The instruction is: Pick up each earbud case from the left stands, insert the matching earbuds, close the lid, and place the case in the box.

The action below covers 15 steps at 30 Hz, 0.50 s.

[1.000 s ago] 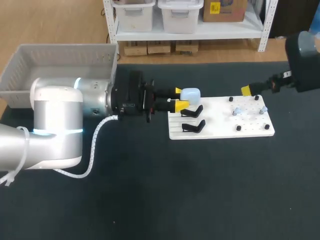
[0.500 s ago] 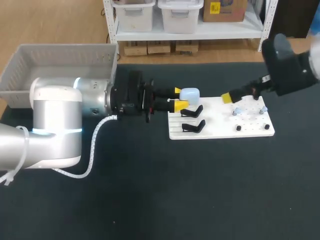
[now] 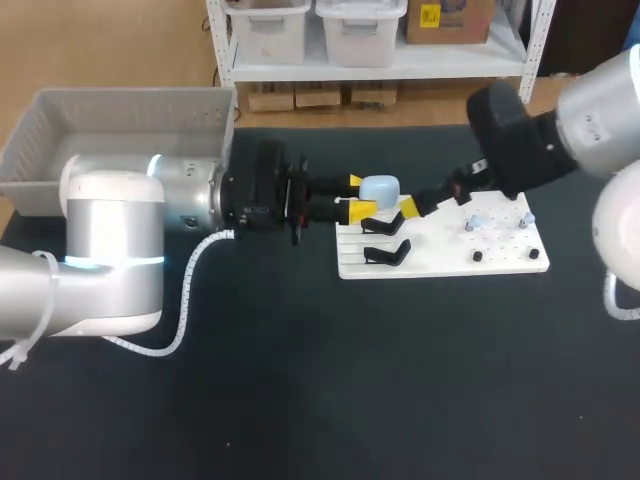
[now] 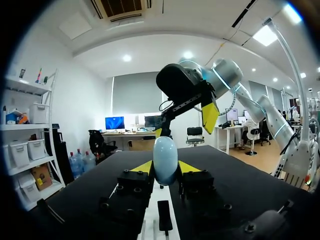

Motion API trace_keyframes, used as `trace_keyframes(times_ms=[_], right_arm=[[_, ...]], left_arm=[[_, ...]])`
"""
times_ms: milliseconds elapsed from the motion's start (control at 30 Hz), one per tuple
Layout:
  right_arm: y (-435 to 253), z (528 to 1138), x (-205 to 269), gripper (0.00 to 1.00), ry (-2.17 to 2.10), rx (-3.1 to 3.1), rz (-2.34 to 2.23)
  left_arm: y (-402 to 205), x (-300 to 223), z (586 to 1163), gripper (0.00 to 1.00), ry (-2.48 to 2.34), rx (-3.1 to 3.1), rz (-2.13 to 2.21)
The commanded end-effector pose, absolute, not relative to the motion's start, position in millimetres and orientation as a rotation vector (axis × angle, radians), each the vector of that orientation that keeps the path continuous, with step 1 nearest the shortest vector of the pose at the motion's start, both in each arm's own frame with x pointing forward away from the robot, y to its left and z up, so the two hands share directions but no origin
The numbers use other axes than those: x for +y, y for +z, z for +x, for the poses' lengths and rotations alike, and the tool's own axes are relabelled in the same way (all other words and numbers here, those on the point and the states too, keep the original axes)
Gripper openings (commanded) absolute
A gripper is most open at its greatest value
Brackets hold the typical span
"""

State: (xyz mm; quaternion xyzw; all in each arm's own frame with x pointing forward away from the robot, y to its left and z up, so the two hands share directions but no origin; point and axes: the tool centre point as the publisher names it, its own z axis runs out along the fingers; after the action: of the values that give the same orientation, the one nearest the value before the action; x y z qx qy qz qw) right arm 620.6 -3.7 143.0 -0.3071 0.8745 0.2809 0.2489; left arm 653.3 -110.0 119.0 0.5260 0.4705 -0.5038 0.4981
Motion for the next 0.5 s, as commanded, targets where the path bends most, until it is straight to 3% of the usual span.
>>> trace_keyframes(times_ms=[33, 500], right_arm=[[139.9, 625.0, 4.7, 1.0, 0.797, 2.384, -0.864], [128.3, 638.5, 17.8, 1.0, 0.799, 2.402, -0.859]], left_arm=[[118.0, -109.7, 652.6, 0.0, -1.216, 1.136, 1.269], [118.0, -109.7, 652.6, 0.0, -1.216, 1.136, 1.269]])
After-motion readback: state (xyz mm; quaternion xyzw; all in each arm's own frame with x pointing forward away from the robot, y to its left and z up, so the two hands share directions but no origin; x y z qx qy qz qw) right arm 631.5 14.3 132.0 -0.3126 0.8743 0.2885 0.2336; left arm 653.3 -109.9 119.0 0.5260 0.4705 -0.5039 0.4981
